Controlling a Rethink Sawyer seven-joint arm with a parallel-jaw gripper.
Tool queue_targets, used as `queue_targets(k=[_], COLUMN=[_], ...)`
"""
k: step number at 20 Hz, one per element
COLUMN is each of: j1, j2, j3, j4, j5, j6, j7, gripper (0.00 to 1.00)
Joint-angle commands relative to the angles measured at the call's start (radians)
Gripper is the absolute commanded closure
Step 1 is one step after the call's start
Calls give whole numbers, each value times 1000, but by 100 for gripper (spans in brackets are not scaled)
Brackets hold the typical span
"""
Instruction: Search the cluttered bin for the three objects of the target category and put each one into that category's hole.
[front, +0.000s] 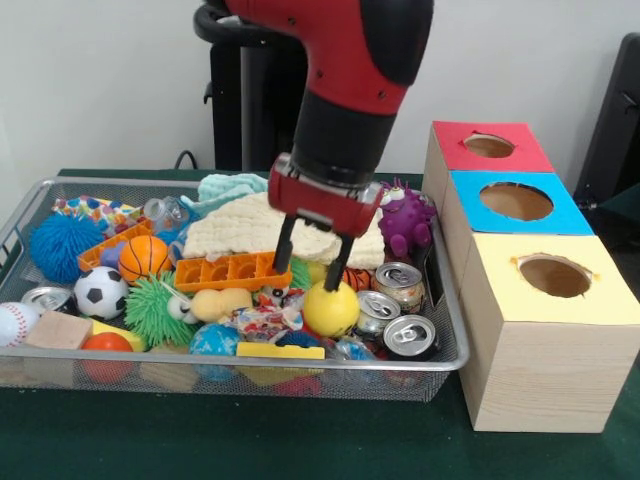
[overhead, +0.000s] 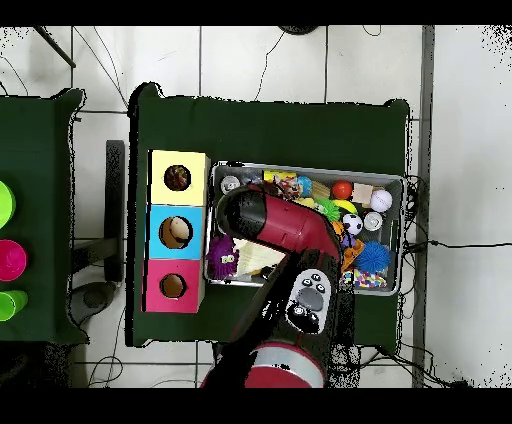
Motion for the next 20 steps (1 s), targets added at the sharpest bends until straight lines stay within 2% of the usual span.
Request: queue_targets(k=[1, 11, 17, 20], j1=[13, -12, 17, 9], j2=[-53, 35, 69, 86], j3=[32, 57, 17, 16], j4=[61, 41, 21, 13], j5=[30, 27, 19, 20], j6=[97, -48, -72, -81], j7=[221, 226, 237, 229], gripper=[0, 0, 0, 0])
